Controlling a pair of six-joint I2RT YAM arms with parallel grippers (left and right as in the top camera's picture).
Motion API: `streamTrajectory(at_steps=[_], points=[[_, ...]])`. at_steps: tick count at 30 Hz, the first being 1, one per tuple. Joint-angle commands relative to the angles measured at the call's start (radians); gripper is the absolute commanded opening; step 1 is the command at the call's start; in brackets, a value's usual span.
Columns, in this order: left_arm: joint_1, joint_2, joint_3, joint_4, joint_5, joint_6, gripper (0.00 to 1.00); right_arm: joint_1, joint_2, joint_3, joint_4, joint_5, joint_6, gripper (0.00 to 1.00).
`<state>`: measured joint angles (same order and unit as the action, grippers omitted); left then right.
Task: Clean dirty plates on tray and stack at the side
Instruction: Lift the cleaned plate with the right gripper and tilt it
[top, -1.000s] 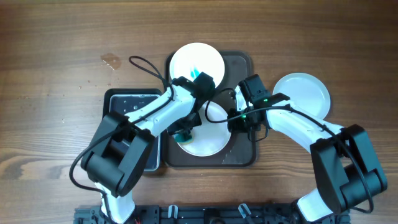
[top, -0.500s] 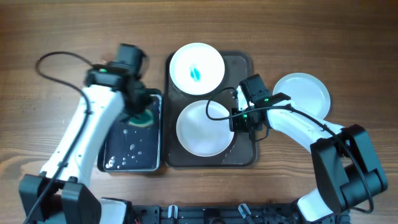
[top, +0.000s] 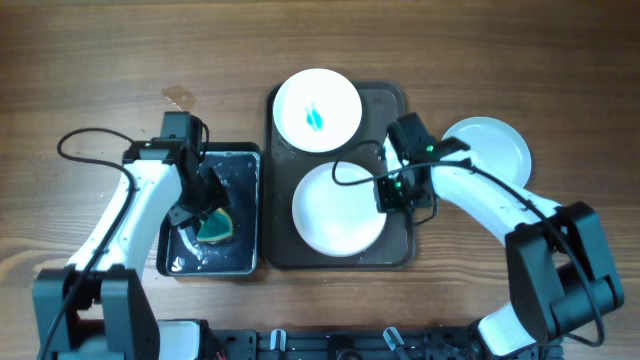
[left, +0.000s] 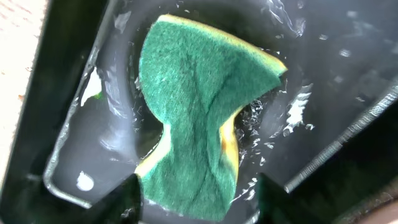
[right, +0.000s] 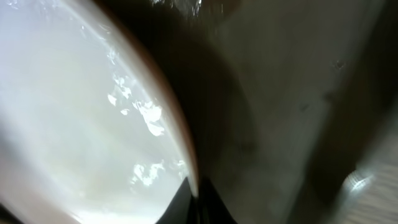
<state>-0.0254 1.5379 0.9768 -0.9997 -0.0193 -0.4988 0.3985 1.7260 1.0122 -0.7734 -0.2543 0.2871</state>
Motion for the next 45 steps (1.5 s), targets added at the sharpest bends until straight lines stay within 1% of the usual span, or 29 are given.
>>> streamTrajectory(at_steps=[1,3,5,8,10,11,12,17,19,23,28,39,45], points=[[0.037,-0.088,0.095,-0.055,0.031,0.032,0.65,-0.003,-0.037,0.237,-0.192,0.033,-0.075,0.04],[0.060,-0.119,0.132,-0.088,0.031,0.031,0.69,-0.002,-0.037,0.341,-0.297,0.033,-0.076,0.04],[0.119,-0.165,0.192,-0.132,0.055,0.020,0.83,0.023,-0.032,0.430,-0.349,0.034,-0.076,0.04],[0.225,-0.218,0.263,-0.172,0.141,0.019,0.85,0.095,0.005,0.520,-0.364,0.055,-0.070,0.04],[0.302,-0.251,0.308,-0.189,0.197,0.020,0.91,0.156,0.047,0.565,-0.359,0.102,-0.043,0.04],[0.337,-0.266,0.327,-0.196,0.214,0.020,0.98,0.184,0.077,0.596,-0.357,0.109,-0.044,0.04],[0.394,-0.294,0.353,-0.206,0.233,0.020,1.00,0.227,0.139,0.659,-0.353,0.109,-0.044,0.04],[0.490,-0.370,0.360,-0.227,0.238,0.021,1.00,0.338,0.338,0.873,-0.330,0.191,-0.040,0.04],[0.502,-0.385,0.360,-0.236,0.235,0.021,1.00,0.385,0.388,0.945,-0.287,0.299,-0.040,0.04],[0.501,-0.382,0.360,-0.236,0.235,0.021,1.00,0.470,0.345,0.959,-0.197,0.615,-0.014,0.04],[0.501,-0.382,0.360,-0.236,0.235,0.021,1.00,0.588,0.261,0.959,-0.152,0.969,-0.021,0.04],[0.501,-0.382,0.360,-0.236,0.235,0.021,1.00,0.778,0.250,0.959,-0.156,1.315,-0.017,0.04],[0.501,-0.382,0.360,-0.236,0.235,0.021,1.00,0.851,0.250,0.959,-0.167,1.432,-0.016,0.04]])
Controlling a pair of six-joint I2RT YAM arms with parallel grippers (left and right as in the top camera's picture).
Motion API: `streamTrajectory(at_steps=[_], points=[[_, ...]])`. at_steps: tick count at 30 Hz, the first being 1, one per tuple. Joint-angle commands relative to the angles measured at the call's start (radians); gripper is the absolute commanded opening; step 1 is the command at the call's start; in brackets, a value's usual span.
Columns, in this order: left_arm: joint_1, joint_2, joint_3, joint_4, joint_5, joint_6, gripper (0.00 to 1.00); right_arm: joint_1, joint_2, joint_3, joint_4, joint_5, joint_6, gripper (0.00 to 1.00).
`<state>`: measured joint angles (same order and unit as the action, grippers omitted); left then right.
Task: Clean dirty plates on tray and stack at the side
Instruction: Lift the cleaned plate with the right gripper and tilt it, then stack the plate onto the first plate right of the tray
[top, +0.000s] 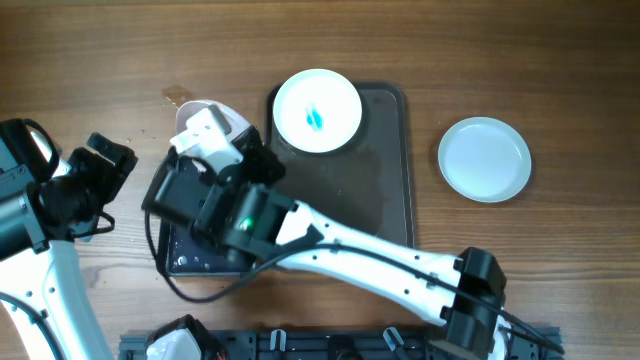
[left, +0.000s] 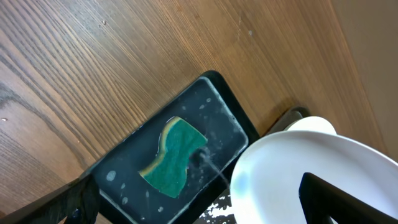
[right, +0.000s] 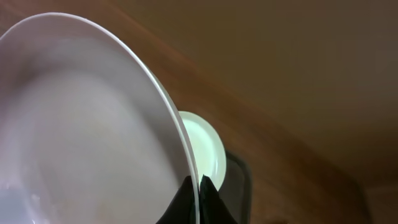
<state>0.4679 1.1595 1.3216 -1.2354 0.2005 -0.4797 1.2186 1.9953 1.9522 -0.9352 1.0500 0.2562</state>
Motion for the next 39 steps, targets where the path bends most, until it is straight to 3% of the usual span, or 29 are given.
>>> streamTrajectory(at_steps=[1,39], points=[[0.008,-0.004,0.015,0.000,0.016,0.002,1.00,0.038,-0.019,0.019,-0.008,0.134,0.016,0.04],[0.008,-0.004,0.015,0.000,0.016,0.002,1.00,0.051,-0.019,0.019,-0.056,0.195,0.035,0.04]])
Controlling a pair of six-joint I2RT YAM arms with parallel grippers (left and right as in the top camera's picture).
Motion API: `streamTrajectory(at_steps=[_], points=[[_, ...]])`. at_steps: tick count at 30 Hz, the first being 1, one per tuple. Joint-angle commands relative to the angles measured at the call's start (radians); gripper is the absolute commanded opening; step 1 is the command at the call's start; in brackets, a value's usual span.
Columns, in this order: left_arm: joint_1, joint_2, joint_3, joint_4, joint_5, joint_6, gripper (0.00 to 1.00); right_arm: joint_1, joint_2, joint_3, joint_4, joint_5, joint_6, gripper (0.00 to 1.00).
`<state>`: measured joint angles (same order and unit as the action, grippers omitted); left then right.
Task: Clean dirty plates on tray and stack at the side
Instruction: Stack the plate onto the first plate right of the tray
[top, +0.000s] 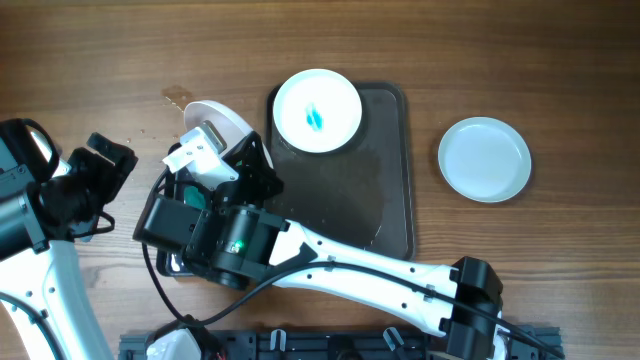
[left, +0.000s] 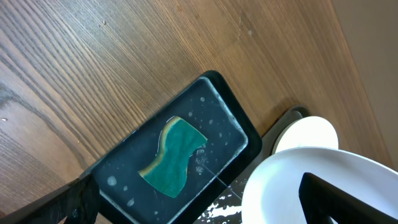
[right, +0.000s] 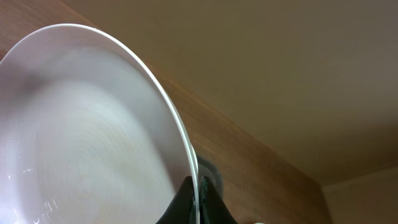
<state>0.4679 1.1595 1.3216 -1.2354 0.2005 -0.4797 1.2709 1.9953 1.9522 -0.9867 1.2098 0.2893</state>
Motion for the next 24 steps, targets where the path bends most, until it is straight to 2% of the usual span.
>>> streamTrajectory(at_steps=[1,8,10,11,13,16,20,21,24], points=[[0.008,-0.004,0.015,0.000,0.016,0.002,1.00,-0.002,-0.019,0.019,-0.005,0.035,0.002,0.04],[0.008,-0.004,0.015,0.000,0.016,0.002,1.00,-0.002,-0.019,0.019,-0.005,0.033,0.003,0.04],[0.008,-0.004,0.015,0.000,0.015,0.002,1.00,-0.021,-0.019,0.019,-0.005,-0.064,0.011,0.04],[0.008,-0.004,0.015,0.000,0.016,0.002,1.00,-0.041,-0.019,0.019,-0.005,-0.152,0.025,0.04],[0.008,-0.004,0.015,0.000,0.016,0.002,1.00,-0.143,-0.019,0.019,-0.009,-0.452,0.062,0.04],[0.008,-0.004,0.015,0.000,0.016,0.002,1.00,-0.433,-0.019,0.019,-0.047,-1.064,0.156,0.04],[0.008,-0.004,0.015,0.000,0.016,0.002,1.00,-0.737,-0.025,0.019,-0.077,-1.633,0.076,0.04],[0.008,-0.004,0.015,0.000,0.016,0.002,1.00,-0.819,-0.040,0.019,-0.103,-1.681,0.076,0.04],[0.008,-0.004,0.015,0.000,0.016,0.002,1.00,-0.999,-0.114,0.019,-0.169,-1.651,0.052,0.05]])
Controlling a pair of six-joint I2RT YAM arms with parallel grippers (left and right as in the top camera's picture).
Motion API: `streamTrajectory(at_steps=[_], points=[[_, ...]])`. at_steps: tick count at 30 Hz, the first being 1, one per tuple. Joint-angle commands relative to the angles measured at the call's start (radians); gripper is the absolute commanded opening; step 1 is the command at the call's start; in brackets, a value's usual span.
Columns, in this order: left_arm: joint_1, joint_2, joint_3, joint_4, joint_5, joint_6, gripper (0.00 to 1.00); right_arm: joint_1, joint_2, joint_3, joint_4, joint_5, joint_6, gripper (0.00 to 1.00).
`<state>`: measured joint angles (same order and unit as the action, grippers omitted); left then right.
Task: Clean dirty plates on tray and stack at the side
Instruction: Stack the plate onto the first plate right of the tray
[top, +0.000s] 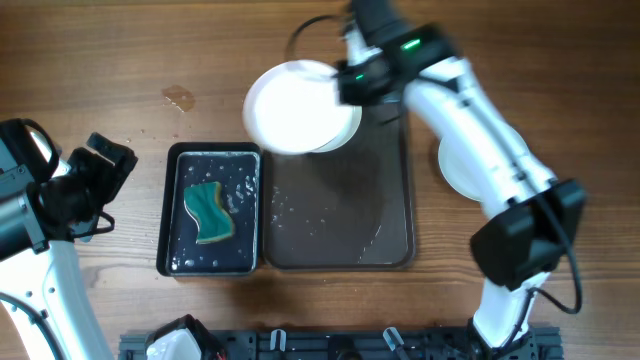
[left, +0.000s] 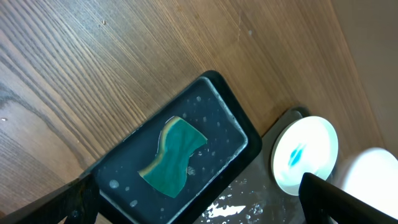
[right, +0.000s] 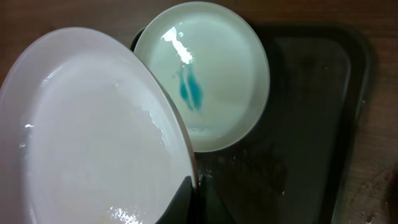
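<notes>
My right gripper (right: 196, 188) is shut on the rim of a wet white plate (right: 93, 130), which hangs over the far left corner of the dark tray (top: 345, 215). Under it on the tray lies a plate with a blue smear (right: 202, 74), mostly covered in the overhead view. A clean white plate (top: 500, 165) rests on the table right of the tray. The green sponge (left: 173, 155) lies in the black water basin (top: 180, 255). My left gripper (left: 199, 211) hovers open high over the basin, holding nothing.
Water drops speckle the tray floor (top: 300, 205). A small wet stain (top: 180, 97) marks the wood far left of the basin. My right arm (top: 470, 110) crosses above the clean plate on the right.
The right arm has swung from over the basin to the tray's far left corner, carrying the white plate, now nearly level above the smeared plate. The left arm has not moved.
First my left gripper was down in the basin at the sponge, while the right pinched a plate's rim on the tray. Then the left stood raised and open, sponge left in the water, the plate tilted over the basin. Now that plate hangs over the tray.
</notes>
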<state>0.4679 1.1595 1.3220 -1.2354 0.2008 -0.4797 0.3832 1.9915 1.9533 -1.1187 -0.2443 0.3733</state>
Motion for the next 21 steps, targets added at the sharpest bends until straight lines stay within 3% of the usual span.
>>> streamTrajectory(at_steps=[1,5,8,14,19,21], points=[[0.008,-0.004,0.014,0.000,0.015,0.002,1.00,-0.161,-0.131,0.018,-0.057,-0.176,-0.033,0.04],[0.008,-0.004,0.014,0.000,0.015,0.002,1.00,-0.415,-0.174,-0.003,-0.249,-0.019,-0.059,0.04],[0.008,-0.004,0.014,0.000,0.015,0.002,1.00,-0.550,-0.174,-0.114,-0.278,0.005,-0.077,0.04],[0.008,-0.004,0.014,0.000,0.015,0.002,1.00,-0.808,-0.173,-0.530,-0.023,-0.062,-0.056,0.04],[0.008,-0.004,0.014,0.000,0.015,0.002,1.00,-0.848,-0.173,-0.742,0.148,-0.012,-0.010,0.04],[0.008,-0.004,0.014,0.000,0.015,0.002,1.00,-0.848,-0.173,-0.757,0.165,0.043,0.004,0.12]])
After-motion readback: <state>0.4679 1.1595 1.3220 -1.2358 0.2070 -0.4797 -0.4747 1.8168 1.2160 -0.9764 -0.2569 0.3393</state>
